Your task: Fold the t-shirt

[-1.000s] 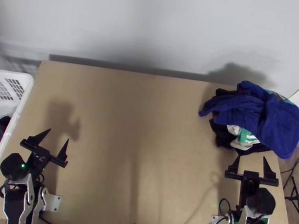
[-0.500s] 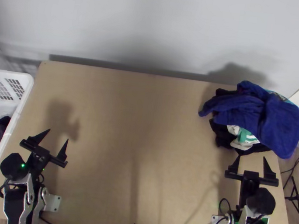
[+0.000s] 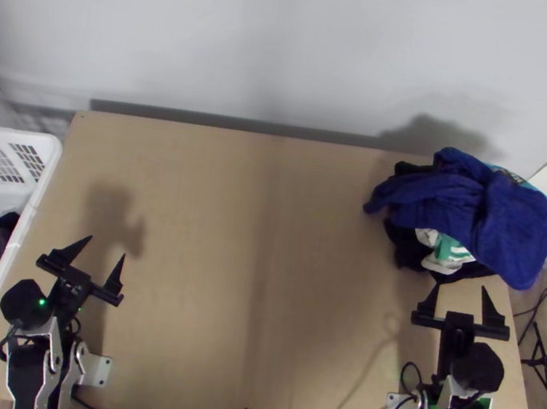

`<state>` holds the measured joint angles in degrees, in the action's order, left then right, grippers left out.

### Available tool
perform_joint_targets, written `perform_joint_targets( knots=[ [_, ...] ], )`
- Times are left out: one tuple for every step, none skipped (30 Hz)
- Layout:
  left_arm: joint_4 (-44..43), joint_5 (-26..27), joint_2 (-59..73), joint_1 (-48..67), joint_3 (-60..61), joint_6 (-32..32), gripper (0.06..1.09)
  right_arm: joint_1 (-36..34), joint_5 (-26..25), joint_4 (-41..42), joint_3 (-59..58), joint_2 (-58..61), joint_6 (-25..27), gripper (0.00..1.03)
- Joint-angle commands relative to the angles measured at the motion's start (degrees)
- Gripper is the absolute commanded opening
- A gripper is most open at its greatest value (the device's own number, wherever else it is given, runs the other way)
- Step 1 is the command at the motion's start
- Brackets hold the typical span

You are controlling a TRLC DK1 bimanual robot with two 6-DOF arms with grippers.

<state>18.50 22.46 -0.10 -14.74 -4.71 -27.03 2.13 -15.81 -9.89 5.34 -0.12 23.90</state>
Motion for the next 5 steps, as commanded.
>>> perform_joint_targets(
  knots=[
    [0.04, -0.05, 0.01, -0.02, 0.05, -0.04, 1.04, -0.02, -0.01, -0.04, 0.02, 0.03, 0.01, 0.99],
    [0.04, -0.05, 0.01, -0.02, -0.04, -0.04, 1.04, -0.02, -0.01, -0.04, 0.02, 0.03, 0.01, 0.99],
    [0.04, -0.05, 0.01, -0.02, -0.04, -0.04, 1.04, -0.02, -0.01, 0.05, 0.02, 0.03, 0.01, 0.99],
    [0.04, -0.05, 0.01, -0.02, -0.04, -0.04, 1.04, -0.02, -0.01, 0.05, 0.02, 0.03, 0.01, 0.99],
    [0.04, -0.05, 0.01, -0.02, -0.04, -0.04, 1.04, -0.02, -0.01, -0.04, 0.02, 0.03, 0.01, 0.99]
  ],
)
